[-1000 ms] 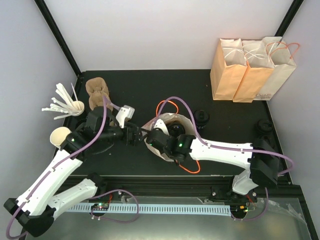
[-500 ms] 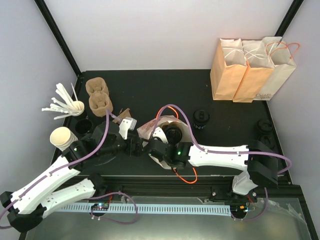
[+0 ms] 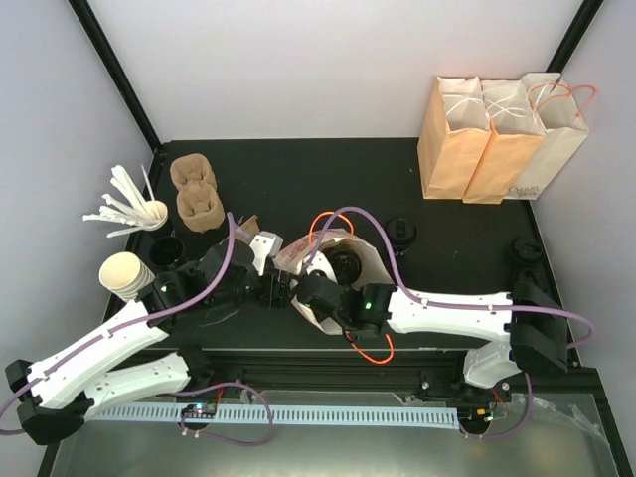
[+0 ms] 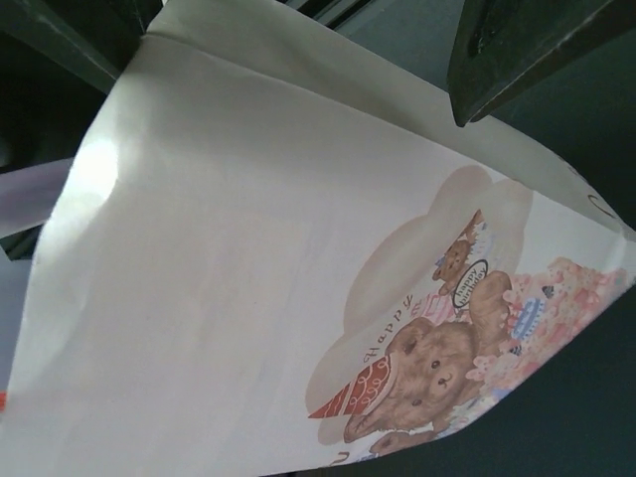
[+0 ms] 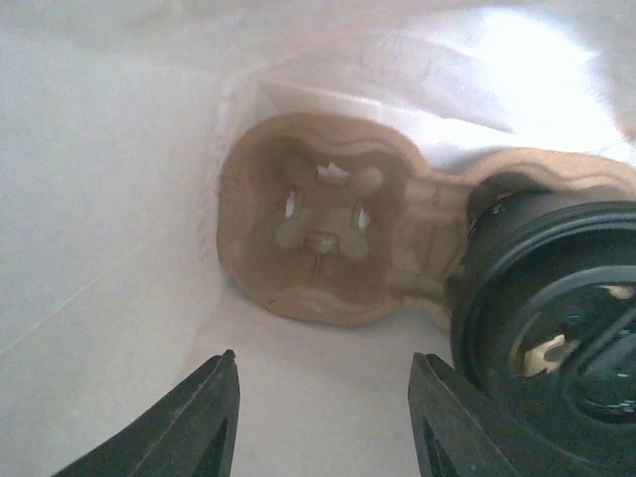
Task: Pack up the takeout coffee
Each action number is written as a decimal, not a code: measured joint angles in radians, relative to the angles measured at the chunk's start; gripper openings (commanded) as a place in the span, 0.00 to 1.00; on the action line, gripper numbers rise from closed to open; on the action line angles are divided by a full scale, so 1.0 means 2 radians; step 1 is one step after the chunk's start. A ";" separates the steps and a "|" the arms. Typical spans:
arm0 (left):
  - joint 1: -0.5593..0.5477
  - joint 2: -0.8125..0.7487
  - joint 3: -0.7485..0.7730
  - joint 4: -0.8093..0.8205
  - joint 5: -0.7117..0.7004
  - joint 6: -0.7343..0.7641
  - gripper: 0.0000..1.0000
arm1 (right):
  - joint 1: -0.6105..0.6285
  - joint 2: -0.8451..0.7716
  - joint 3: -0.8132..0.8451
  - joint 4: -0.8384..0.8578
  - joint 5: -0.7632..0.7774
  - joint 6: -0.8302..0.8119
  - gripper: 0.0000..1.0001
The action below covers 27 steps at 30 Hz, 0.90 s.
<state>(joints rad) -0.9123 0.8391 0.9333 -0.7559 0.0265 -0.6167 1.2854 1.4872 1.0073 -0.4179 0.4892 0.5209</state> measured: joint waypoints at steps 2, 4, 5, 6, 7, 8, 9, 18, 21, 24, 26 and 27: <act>0.000 -0.005 0.000 -0.003 -0.008 0.000 0.72 | 0.000 -0.013 0.000 -0.002 0.003 0.000 0.50; 0.000 -0.012 0.000 -0.006 -0.014 0.000 0.71 | 0.000 -0.027 0.000 -0.006 0.006 0.001 0.50; 0.000 -0.018 0.000 -0.009 -0.017 0.000 0.70 | 0.000 -0.037 -0.003 -0.008 0.009 0.002 0.50; 0.000 -0.022 0.000 -0.011 -0.018 0.000 0.70 | 0.000 -0.046 -0.006 -0.012 0.012 0.003 0.50; 0.000 -0.025 0.000 -0.013 -0.019 0.001 0.70 | 0.000 -0.059 -0.012 -0.015 0.014 0.005 0.50; 0.000 -0.028 0.000 -0.014 -0.020 0.001 0.70 | 0.000 -0.069 -0.018 -0.019 0.015 0.006 0.50; 0.000 -0.030 0.000 -0.015 -0.020 0.001 0.70 | 0.000 -0.080 -0.026 -0.022 0.017 0.007 0.51; 0.000 -0.030 -0.014 -0.014 0.000 0.001 0.70 | 0.000 -0.135 -0.047 -0.069 0.044 0.015 0.51; 0.000 -0.030 -0.014 -0.014 0.004 0.001 0.70 | 0.000 -0.138 -0.047 -0.073 0.031 0.007 0.55; 0.000 -0.030 -0.015 -0.011 0.005 0.001 0.70 | 0.000 -0.154 -0.047 -0.070 0.007 -0.007 0.56; 0.000 -0.030 -0.016 -0.010 0.005 0.001 0.70 | 0.000 -0.166 -0.043 -0.073 -0.004 -0.014 0.56; 0.000 -0.030 -0.017 -0.010 0.005 0.001 0.70 | 0.000 -0.169 -0.036 -0.076 -0.008 -0.017 0.56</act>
<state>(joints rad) -0.9123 0.7788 0.8997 -0.7757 0.0364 -0.6151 1.2854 1.1492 0.9348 -0.5705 0.4740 0.4877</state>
